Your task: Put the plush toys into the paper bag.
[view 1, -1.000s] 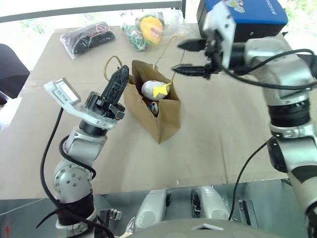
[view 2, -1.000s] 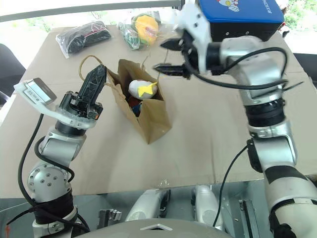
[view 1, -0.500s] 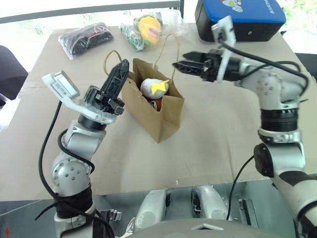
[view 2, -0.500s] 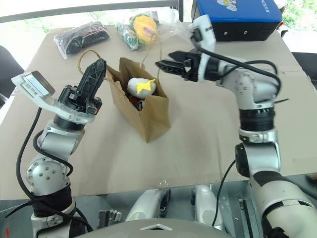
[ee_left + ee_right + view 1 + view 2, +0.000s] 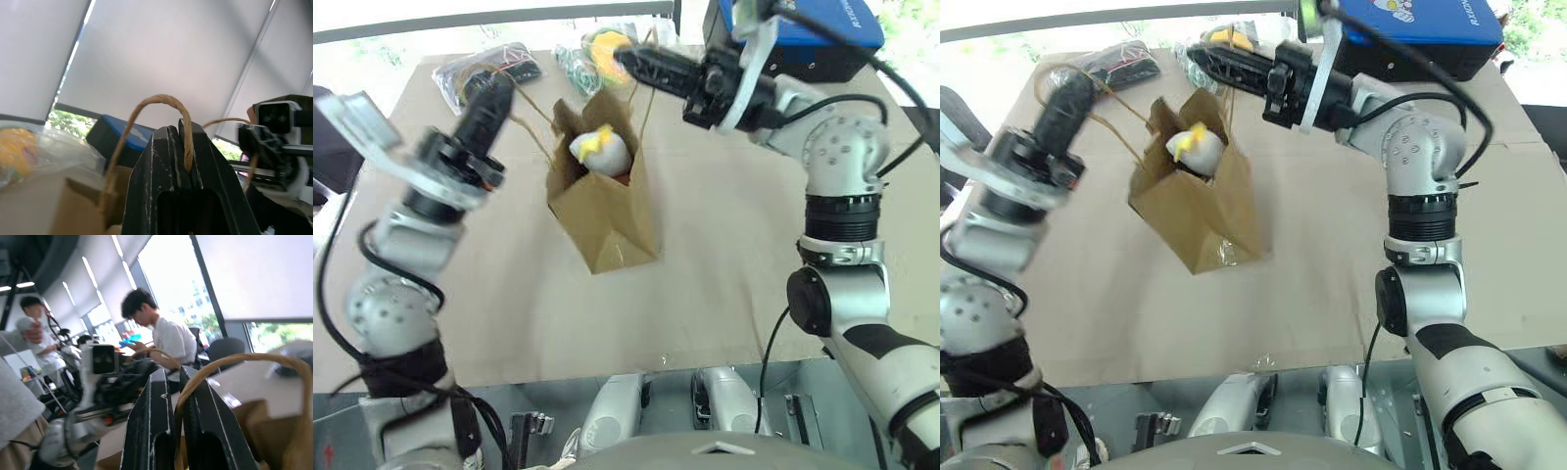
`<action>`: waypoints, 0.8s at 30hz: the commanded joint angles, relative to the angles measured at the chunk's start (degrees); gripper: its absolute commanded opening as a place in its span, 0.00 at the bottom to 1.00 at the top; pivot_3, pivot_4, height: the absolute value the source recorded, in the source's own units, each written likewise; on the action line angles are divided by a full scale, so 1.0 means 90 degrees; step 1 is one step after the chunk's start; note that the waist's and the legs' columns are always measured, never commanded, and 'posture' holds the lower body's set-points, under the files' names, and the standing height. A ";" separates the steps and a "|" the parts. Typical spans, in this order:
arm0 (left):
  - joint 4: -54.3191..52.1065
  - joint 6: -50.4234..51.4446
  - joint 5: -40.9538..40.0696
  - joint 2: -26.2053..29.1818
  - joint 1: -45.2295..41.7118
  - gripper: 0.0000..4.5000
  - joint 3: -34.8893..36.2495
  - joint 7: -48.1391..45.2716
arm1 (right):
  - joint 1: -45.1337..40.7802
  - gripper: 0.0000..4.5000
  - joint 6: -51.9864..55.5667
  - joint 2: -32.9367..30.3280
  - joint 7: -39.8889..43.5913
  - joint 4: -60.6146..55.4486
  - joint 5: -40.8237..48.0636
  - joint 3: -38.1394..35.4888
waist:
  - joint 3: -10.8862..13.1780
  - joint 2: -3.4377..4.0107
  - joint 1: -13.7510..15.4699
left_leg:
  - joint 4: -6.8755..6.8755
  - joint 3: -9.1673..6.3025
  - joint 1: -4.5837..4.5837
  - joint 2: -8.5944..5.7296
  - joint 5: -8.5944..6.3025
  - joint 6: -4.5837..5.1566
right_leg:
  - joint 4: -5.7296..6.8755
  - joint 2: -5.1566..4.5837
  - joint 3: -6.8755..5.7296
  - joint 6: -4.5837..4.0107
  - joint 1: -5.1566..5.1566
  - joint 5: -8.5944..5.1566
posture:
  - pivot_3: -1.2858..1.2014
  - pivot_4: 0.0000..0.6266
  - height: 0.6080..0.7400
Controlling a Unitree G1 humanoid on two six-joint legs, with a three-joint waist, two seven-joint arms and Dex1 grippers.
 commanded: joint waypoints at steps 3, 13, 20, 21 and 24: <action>0.1368 -0.0224 0.1376 0.0386 -0.1055 0.00 -0.0570 -0.0692 | 0.0260 0.02 0.0198 -0.0178 -0.0781 -0.1193 0.0689 -0.0364 | 0.0000 0.0000 -0.0010 | 0.0001 -0.0002 0.0000 -0.0002 0.0000 0.0000 | 0.0001 0.0001 0.0000 0.0000 -0.0001 0.0000 | 0.52 0.24 1.00; 0.2294 -0.0329 0.2602 -0.0174 -0.1502 0.00 -0.1538 -0.1900 | 0.2606 0.14 -0.0321 -0.0981 -0.1119 -0.2525 -0.0267 0.0708 | -0.0003 -0.0003 -0.0109 | -0.0005 0.0002 -0.0008 -0.0003 0.0001 0.0000 | 0.0008 -0.0002 0.0007 0.0001 -0.0016 0.0001 | 0.52 0.24 1.00; 0.1822 0.0359 0.2131 0.0202 -0.1121 0.53 -0.0936 -0.2358 | 0.2887 0.63 0.0541 -0.2254 -0.0747 -0.3413 0.0815 0.0245 | -0.0003 -0.0003 -0.0173 | -0.0014 -0.0004 -0.0007 0.0000 0.0000 0.0000 | 0.0002 -0.0001 0.0007 0.0001 -0.0018 0.0000 | 0.52 0.24 1.00; 0.1719 0.0503 0.1992 0.0330 -0.0964 0.63 -0.0775 -0.2452 | 0.2965 0.63 0.0655 -0.2516 -0.0657 -0.3547 0.1018 0.0136 | -0.0003 -0.0003 -0.0162 | -0.0014 -0.0006 -0.0007 0.0000 0.0000 0.0000 | 0.0000 -0.0002 0.0006 0.0001 -0.0017 0.0000 | 0.52 0.24 1.00; 0.1460 0.0773 0.1839 0.0713 -0.0392 0.98 -0.0400 -0.2782 | 0.3257 0.63 0.0823 -0.3151 -0.0492 -0.3852 0.1368 -0.0042 | -0.0003 -0.0004 -0.0152 | -0.0016 -0.0005 -0.0008 0.0000 0.0000 0.0001 | -0.0004 -0.0003 0.0007 0.0001 -0.0016 0.0000 | 0.52 0.24 1.00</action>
